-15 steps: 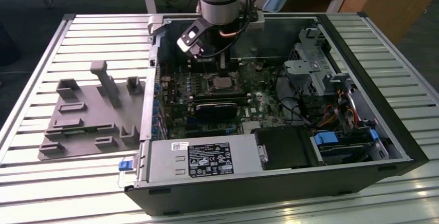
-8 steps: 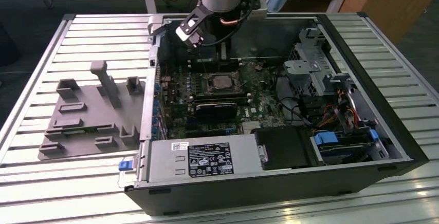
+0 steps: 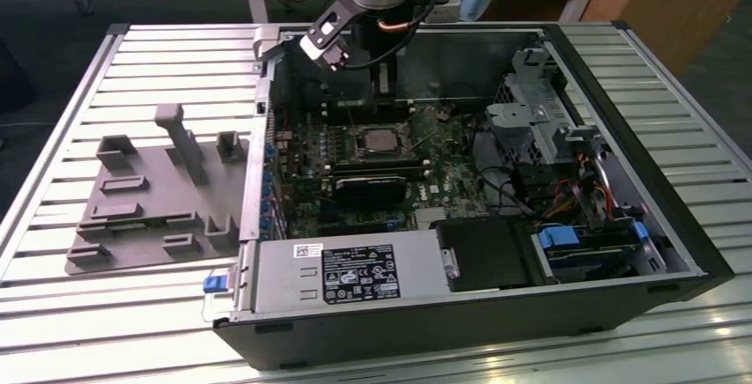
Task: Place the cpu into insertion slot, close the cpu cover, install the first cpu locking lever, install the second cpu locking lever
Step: 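Close the cpu cover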
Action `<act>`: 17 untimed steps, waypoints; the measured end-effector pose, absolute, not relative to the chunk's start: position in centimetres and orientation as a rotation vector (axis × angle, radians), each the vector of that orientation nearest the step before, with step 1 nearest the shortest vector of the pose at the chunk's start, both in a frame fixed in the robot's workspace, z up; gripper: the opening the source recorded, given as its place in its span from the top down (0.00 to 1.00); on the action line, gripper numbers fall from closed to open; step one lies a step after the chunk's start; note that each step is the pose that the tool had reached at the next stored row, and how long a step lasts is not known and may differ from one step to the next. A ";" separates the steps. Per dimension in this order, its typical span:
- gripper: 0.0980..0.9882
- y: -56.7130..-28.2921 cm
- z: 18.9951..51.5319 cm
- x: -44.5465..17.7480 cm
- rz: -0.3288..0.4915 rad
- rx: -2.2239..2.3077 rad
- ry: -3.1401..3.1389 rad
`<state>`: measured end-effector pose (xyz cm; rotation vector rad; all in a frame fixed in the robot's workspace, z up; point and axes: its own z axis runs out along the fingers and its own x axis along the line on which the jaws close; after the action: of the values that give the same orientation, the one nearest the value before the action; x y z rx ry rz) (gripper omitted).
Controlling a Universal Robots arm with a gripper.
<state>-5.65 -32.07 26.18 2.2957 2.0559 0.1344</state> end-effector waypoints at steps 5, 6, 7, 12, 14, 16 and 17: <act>1.00 -32.1 26.2 -5.7 0.134 2.296 2.056; 1.00 -32.1 26.2 -5.7 0.134 2.296 2.056; 1.00 -32.1 26.2 -5.7 0.134 2.296 2.056; 1.00 -32.1 26.3 -5.6 0.134 2.296 2.056; 1.00 -32.1 26.7 -5.6 0.134 2.296 2.056; 1.00 -32.1 27.1 -5.6 0.134 2.296 2.056; 1.00 -32.1 27.2 -5.6 0.134 2.296 2.056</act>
<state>-5.64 -32.08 27.21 2.2957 2.0558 0.1343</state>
